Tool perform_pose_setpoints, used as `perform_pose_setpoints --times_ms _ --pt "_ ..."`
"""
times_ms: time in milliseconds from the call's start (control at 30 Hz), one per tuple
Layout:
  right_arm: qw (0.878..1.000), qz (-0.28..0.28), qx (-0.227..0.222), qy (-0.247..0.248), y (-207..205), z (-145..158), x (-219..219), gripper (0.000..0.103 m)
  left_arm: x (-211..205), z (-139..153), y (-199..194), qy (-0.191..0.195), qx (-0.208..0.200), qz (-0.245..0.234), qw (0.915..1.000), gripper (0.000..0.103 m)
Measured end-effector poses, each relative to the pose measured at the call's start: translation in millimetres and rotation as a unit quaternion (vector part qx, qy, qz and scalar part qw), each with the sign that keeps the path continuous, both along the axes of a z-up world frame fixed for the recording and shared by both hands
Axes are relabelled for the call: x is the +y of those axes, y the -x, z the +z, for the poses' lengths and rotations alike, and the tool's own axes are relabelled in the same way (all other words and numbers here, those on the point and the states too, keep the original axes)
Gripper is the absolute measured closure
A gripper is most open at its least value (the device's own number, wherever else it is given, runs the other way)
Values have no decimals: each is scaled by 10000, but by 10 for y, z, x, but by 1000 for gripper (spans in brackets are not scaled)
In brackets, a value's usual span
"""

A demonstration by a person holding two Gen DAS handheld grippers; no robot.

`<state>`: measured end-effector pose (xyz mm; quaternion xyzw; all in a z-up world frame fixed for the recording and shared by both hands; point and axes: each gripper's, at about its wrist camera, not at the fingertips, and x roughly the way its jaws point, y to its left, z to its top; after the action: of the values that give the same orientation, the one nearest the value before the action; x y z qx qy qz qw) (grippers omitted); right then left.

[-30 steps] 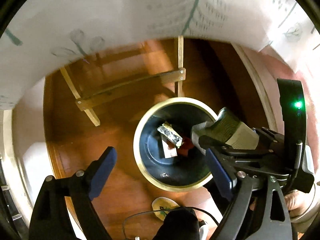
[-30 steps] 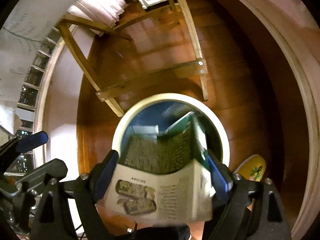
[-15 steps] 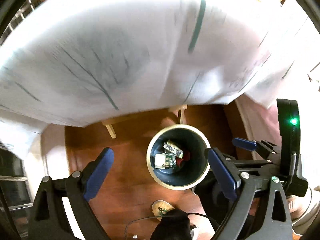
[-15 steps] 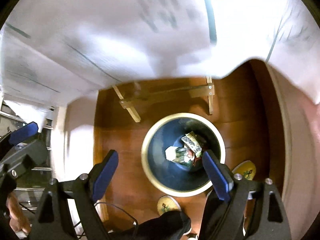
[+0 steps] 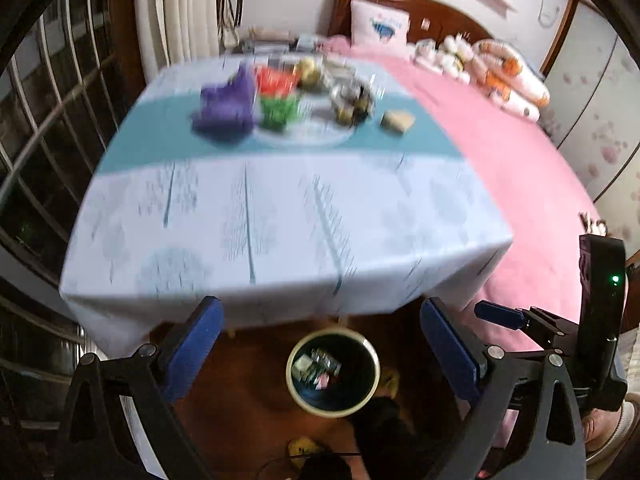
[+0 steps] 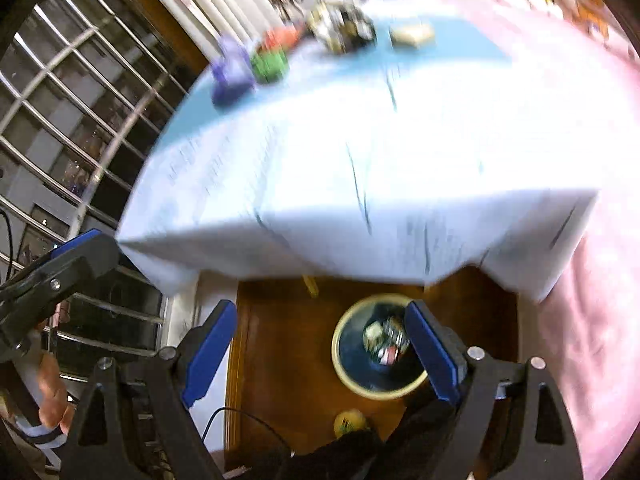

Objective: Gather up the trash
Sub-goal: 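Raise both tools back toward the table, then grasp the beige box with the right tool while the left tool grasps the foil wrapper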

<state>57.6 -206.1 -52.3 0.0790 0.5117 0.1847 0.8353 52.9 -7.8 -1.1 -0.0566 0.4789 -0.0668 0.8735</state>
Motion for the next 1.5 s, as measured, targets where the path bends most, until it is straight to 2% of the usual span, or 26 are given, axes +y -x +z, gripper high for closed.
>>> perform_pose_setpoints --times_ms 100,333,533,700,1000,1300,1367,1433,1467,1500 --pt "9994 -46 -345 -7 -93 324 -55 16 -63 298 -144 7 -198 -1 9998 5" --pt "9952 -23 -948 224 -595 824 -197 16 -263 661 -563 -50 -445 41 9990 5" --pt "9929 59 -1112 422 -1245 866 -347 16 -451 670 -1216 -126 -364 317 9988 5" --pt "9915 233 -1084 676 -1860 685 -434 16 -536 513 -1802 -117 -167 607 9979 5" --pt "9900 664 -813 946 -2774 26 -414 16 -661 -137 -2785 16 429 837 9956 5" --pt "9826 1154 -821 1198 -3118 -379 -208 17 -721 -623 -3251 110 843 1026 9911 5" --pt "9819 1178 -819 1235 -3146 -408 -201 21 -721 -701 -3330 187 918 1090 9896 5" --pt "9789 1214 -947 1345 -3149 -409 -190 30 -722 -751 -3393 267 975 1156 9881 5" --pt "9771 1228 -1004 1419 -3154 -404 -187 39 -725 -773 -3416 296 1002 1178 9875 5" --pt "9759 1252 -1028 1462 -3166 -401 -188 40 -731 -792 -3440 322 1027 1192 9870 5"
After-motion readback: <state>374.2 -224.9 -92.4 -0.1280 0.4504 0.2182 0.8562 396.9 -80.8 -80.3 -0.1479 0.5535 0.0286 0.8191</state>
